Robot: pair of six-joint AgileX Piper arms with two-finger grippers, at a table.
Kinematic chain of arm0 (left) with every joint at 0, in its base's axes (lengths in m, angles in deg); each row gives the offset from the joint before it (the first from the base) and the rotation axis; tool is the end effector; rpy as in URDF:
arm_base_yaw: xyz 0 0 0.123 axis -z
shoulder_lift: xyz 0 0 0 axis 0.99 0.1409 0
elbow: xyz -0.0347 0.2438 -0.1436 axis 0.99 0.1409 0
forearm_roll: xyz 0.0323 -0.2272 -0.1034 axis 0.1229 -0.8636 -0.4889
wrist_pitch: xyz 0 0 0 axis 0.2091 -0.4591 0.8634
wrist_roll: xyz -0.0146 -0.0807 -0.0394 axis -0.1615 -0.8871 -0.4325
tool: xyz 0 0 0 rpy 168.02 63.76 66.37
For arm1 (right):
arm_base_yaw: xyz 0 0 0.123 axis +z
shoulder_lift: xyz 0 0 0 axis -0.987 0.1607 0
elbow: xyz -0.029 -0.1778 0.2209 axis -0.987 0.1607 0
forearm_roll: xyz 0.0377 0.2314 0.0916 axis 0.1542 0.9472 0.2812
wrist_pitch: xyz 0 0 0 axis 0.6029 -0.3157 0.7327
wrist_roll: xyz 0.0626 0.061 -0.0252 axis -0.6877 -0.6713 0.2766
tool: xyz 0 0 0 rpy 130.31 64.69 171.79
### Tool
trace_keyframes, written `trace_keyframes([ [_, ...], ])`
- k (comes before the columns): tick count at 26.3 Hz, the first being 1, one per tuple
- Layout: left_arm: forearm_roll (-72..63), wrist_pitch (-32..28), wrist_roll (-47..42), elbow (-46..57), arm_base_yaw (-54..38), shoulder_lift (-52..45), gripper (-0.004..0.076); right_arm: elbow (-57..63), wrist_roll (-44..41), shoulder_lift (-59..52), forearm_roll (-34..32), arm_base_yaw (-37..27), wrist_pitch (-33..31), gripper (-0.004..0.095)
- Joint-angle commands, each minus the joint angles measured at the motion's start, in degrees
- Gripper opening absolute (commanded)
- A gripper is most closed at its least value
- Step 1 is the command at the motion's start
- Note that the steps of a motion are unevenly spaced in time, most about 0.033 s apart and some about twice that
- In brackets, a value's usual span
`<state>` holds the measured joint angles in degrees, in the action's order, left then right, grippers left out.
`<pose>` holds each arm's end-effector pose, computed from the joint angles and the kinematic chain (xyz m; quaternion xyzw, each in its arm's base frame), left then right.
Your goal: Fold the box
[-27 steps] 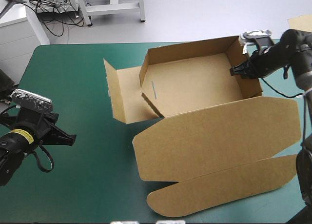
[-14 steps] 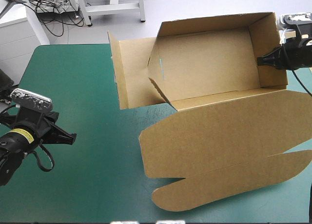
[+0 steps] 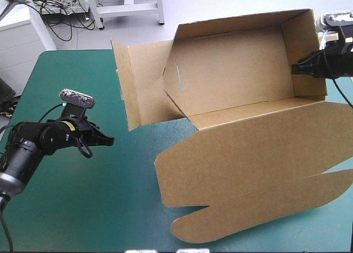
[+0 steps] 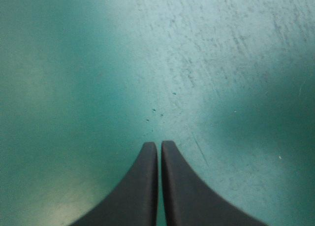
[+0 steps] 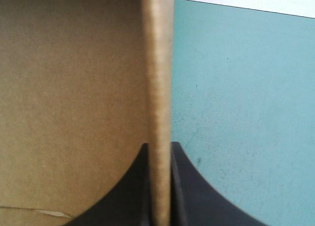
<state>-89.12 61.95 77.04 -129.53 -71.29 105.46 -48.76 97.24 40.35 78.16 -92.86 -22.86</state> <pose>0.2313 -0.0518 0.3281 0.1384 0.9292 -0.0606 0.3373 0.2848 -0.0192 0.4762 -0.1350 0.8904 0.1078 0.4211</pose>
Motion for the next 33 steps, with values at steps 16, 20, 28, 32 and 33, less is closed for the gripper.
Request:
trace_keyframes([
  [16, -71.2, 28.6, 46.2, -1.6, -31.1, 7.8, 0.0013, 4.3, 0.5, -3.8, 10.0, -0.2, -0.7, -0.002],
  [20, -72.0, 28.7, 44.1, -1.6, -31.1, 7.8, 0.0091, 4.3, 0.5, -3.8, 10.6, -0.2, -0.7, -0.002],
  [28, -75.7, 28.7, 43.5, -1.6, -29.6, 7.8, 0.0654, 4.3, 0.5, -3.8, 10.4, 2.5, -0.6, -0.002],
  [32, -75.9, 28.7, 43.5, -1.6, -26.7, 7.8, 0.0703, 4.3, -0.2, -3.8, 8.9, 6.4, 1.1, -0.0016],
  [33, -76.2, 28.7, 43.5, -1.6, -26.1, 7.8, 0.0703, 4.3, -0.4, -3.8, 8.8, 7.1, 2.0, -0.0016],
])
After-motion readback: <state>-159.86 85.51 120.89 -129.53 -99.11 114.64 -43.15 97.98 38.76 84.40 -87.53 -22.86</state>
